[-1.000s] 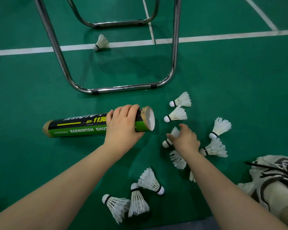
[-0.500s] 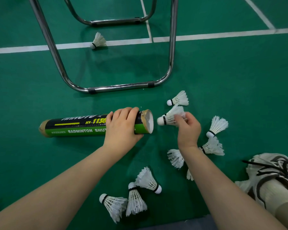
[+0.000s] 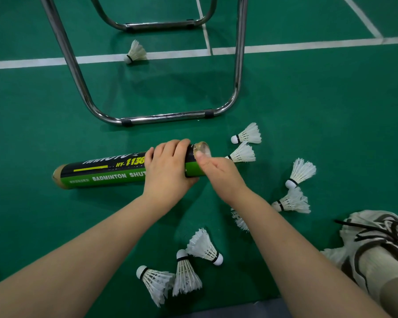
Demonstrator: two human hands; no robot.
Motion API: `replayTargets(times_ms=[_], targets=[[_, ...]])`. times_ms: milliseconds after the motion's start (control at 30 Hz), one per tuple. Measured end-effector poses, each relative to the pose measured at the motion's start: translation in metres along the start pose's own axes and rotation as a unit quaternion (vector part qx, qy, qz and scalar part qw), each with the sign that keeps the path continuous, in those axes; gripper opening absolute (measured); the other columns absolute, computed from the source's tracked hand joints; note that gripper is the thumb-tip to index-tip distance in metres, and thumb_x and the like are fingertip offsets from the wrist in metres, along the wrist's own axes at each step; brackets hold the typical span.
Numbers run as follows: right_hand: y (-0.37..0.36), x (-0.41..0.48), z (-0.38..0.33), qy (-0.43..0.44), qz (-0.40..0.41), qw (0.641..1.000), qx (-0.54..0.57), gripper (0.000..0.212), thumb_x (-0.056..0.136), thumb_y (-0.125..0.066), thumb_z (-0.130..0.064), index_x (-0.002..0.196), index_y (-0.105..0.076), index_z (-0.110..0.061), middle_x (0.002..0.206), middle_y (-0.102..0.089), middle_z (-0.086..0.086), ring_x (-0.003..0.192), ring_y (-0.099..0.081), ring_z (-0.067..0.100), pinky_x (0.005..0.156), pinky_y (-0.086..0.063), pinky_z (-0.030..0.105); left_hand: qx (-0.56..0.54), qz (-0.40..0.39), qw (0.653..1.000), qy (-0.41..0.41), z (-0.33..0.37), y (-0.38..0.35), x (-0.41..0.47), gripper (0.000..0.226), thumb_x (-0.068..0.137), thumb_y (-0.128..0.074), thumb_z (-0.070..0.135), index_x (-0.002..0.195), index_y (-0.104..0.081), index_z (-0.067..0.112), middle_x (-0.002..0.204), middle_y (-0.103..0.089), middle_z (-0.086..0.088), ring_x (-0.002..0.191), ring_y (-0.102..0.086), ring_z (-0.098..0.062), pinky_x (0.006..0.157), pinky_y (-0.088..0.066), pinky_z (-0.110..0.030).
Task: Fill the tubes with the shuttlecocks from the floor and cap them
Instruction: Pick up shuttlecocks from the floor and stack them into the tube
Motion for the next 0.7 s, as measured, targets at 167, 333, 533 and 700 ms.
replayTargets(times_ms=[167,333,533,700], targets=[[-0.032,-0.002,0.002,-0.085,-0.201,0.974,0.067,0.015,0.092,-0.054,-0.033,0.104,-0.060,-0.028,0.103,-0.057,-0.013,0.100,-0.055,0.002,0.096,-0.042,0.022,-0.008,0.021,1.000,-0.006,0.006,0.002,-0.008,0.069,0.057,-0.080,0.026,0.120,-0.055,0.012,0.116,-0.059,-0.008,0.109,-0.052,-0.033,0.098,-0.031,-0.050],[-0.032,0.000,-0.008,-0.061,-0.213,0.973,0.060,0.029,0.092,-0.056,-0.027,0.116,-0.057,-0.011,0.098,-0.057,-0.008,0.090,-0.054,0.000,0.082,-0.043,0.012,-0.006,0.020,1.000,-0.014,0.008,0.002,-0.009,0.069,0.057,-0.079,0.029,0.120,-0.055,0.013,0.115,-0.059,-0.007,0.108,-0.052,-0.032,0.097,-0.032,-0.049],[0.076,0.016,0.036,-0.106,0.246,0.956,0.121,0.035,0.095,-0.046,-0.026,0.065,-0.064,-0.017,0.070,-0.065,-0.004,0.074,-0.060,0.014,0.071,-0.046,0.026,-0.014,-0.019,1.000,0.021,0.005,0.007,0.015,0.079,0.065,-0.077,0.039,0.133,-0.040,0.021,0.131,-0.047,-0.002,0.121,-0.038,-0.025,0.102,-0.022,-0.039],[0.101,0.036,0.106,-0.238,0.177,0.937,-0.183,0.041,0.090,-0.051,-0.031,0.130,-0.049,-0.020,0.127,-0.055,0.005,0.123,-0.041,0.027,0.093,-0.042,0.039,-0.017,-0.018,1.000,0.018,0.007,0.005,0.015,0.078,0.066,-0.076,0.039,0.133,-0.039,0.021,0.132,-0.047,-0.002,0.121,-0.038,-0.025,0.103,-0.021,-0.040]])
Point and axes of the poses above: each hand's wrist, its own x-axis towards the middle knuckle, its own y-axis out of the back of the hand, z = x × y, the point moved 9 cm from there along x, towards the middle knuckle
